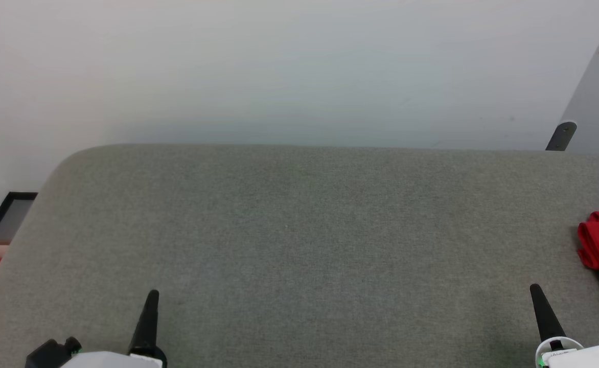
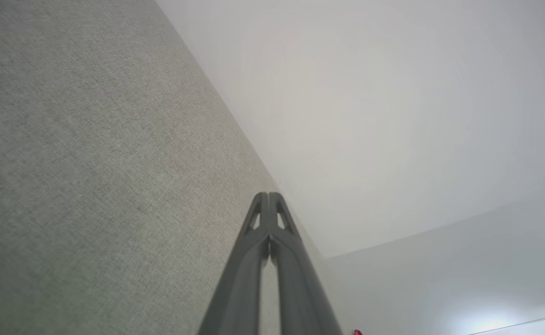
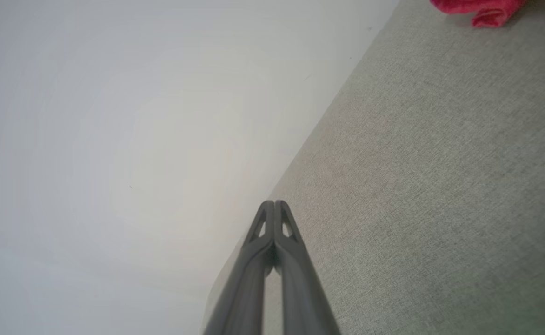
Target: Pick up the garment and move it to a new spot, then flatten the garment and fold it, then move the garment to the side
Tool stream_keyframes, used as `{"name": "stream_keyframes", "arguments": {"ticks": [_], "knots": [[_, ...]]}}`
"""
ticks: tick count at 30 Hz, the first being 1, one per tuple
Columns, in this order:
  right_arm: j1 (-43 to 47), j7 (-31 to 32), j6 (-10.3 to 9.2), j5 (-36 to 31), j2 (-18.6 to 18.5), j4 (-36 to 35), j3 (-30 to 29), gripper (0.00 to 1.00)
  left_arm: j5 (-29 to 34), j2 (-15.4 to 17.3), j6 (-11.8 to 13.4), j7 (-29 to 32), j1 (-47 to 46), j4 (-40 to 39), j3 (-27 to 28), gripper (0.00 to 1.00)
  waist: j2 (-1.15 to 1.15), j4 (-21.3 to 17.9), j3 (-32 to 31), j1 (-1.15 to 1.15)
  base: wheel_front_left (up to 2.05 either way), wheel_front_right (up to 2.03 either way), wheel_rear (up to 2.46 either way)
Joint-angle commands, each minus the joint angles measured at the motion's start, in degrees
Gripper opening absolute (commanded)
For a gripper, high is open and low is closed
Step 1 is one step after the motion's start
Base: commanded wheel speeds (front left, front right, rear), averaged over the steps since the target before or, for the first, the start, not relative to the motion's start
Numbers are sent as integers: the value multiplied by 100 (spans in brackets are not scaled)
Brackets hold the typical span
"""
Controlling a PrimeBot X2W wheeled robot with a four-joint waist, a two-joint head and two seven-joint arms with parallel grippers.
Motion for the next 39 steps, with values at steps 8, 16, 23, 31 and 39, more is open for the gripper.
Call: {"name": "stream_keyframes", "arguments": {"ticks": [8,16,23,31,39], "knots": [[-239,94,0,493,4,36,-30,0,-486,-39,-35,141,-224,14,75,0,0,-37,41,0,0,0,0],[-353,172,0,872,18,96,-37,0,-871,-85,-39,257,-328,64,121,0,0,-71,79,0,0,0,0],[-445,244,0,1228,31,158,-43,0,-1229,-122,-44,359,-427,108,163,0,0,-105,117,0,0,0,0],[-527,302,0,1562,43,213,-47,0,-1563,-165,-48,465,-525,145,200,0,0,-140,156,0,0,0,0],[-609,370,0,1880,54,263,-52,0,-1877,-204,-42,557,-615,183,238,0,0,-174,194,0,0,0,0]]}}
